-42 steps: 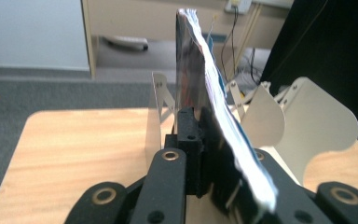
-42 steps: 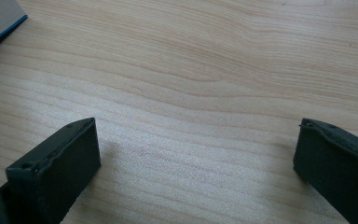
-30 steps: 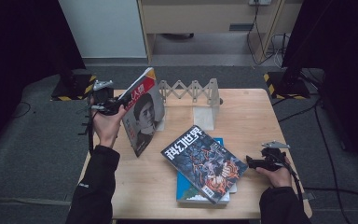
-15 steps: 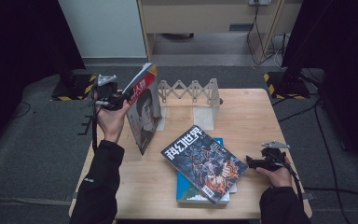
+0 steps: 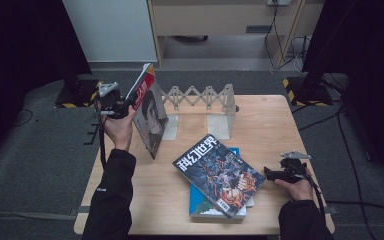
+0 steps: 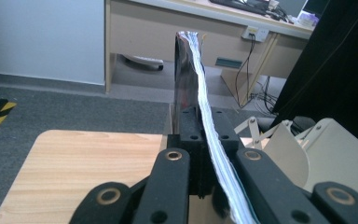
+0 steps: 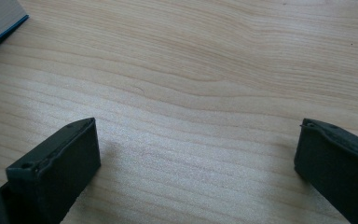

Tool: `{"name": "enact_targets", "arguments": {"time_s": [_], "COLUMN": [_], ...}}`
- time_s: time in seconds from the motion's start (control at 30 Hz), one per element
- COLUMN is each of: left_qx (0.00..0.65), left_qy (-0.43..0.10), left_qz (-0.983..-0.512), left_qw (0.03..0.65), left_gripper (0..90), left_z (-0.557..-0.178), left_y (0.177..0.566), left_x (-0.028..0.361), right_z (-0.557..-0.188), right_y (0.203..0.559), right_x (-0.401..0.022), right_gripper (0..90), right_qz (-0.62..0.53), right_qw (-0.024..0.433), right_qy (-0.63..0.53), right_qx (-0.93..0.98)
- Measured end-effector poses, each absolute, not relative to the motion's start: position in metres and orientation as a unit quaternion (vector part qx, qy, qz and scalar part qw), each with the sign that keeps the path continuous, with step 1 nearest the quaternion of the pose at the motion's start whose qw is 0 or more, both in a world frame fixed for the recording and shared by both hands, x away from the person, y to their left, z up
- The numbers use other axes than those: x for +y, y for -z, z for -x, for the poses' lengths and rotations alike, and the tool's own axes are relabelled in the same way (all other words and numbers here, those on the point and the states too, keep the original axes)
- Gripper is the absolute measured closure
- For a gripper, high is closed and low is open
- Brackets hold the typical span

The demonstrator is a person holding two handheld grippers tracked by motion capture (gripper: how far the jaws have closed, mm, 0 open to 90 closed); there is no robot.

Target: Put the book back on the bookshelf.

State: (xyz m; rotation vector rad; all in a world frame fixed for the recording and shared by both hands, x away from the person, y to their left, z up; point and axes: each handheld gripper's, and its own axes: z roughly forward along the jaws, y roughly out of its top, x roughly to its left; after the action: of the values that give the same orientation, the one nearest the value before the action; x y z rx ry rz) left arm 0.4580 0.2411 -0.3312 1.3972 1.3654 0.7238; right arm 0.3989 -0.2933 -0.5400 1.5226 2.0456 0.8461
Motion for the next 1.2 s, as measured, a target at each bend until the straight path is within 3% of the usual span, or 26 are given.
{"name": "enact_targets", "arguments": {"time_s": [0.3, 0.5, 0.67, 1.2], "left_qx": [0.571, 0.577, 0.593, 0.615], "left_qy": [-0.258, -0.235, -0.208, -0.253], "left_qz": [-0.614, -0.651, -0.657, -0.614], "left_qw": [0.48, 0.433, 0.415, 0.424], "left_gripper": [81.9, 72.3, 84.7, 86.0], "left_z": [-0.455, -0.466, -0.481, -0.487], "left_y": [0.326, 0.321, 0.326, 0.329], "left_x": [0.253, 0.248, 0.244, 0.232], "right_z": [-0.399, -0.399, -0.399, -0.399], "right_y": [0.54, 0.54, 0.54, 0.54], "right_x": [-0.293, -0.293, -0.293, -0.293], "right_gripper": [0.4, 0.4, 0.4, 0.3], "right_qz": [-0.552, -0.552, -0.552, -0.552], "right_qw": [0.226, 0.226, 0.226, 0.225], "right_qy": [-0.306, -0.307, -0.307, -0.307], "right_qx": [0.742, 0.742, 0.742, 0.742]}}
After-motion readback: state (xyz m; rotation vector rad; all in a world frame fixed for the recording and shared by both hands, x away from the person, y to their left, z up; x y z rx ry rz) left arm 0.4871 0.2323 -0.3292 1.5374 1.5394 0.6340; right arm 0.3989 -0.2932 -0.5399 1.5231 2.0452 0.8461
